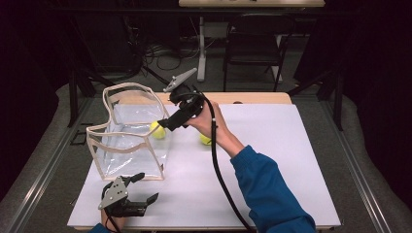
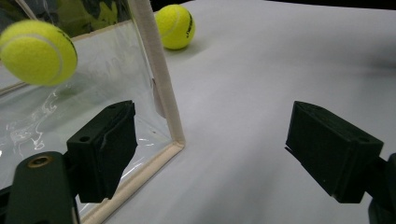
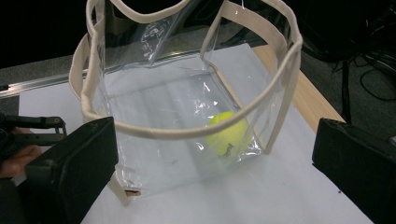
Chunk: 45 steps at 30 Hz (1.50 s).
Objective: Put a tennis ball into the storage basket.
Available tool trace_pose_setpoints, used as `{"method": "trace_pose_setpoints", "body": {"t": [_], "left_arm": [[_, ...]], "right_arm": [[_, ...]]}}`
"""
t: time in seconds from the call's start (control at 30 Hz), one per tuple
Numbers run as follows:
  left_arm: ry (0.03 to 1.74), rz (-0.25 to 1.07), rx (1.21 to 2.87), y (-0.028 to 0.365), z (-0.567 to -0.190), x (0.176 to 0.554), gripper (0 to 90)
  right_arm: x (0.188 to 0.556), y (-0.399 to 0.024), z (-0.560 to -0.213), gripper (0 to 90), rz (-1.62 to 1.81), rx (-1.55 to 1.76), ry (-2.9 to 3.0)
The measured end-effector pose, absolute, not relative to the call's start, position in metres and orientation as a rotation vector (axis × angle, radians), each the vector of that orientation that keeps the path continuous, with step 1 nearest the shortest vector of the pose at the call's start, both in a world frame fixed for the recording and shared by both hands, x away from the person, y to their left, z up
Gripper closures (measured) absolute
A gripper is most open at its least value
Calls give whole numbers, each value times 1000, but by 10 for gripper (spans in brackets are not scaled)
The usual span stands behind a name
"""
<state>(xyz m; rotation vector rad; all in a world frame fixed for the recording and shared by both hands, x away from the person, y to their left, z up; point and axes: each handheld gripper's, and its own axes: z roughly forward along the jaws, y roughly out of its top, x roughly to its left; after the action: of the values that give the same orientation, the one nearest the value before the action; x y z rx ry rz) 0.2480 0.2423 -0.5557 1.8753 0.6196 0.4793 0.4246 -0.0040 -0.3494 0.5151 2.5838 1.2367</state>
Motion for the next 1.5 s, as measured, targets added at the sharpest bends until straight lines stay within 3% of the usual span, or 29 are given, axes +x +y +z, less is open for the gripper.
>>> {"method": "trace_pose_setpoints", "body": {"t": [1.5], "left_arm": [[618,482,1872,244,-556,246,161]], "right_arm": [[411,-82,-420,0,1139,657,2594]]}}
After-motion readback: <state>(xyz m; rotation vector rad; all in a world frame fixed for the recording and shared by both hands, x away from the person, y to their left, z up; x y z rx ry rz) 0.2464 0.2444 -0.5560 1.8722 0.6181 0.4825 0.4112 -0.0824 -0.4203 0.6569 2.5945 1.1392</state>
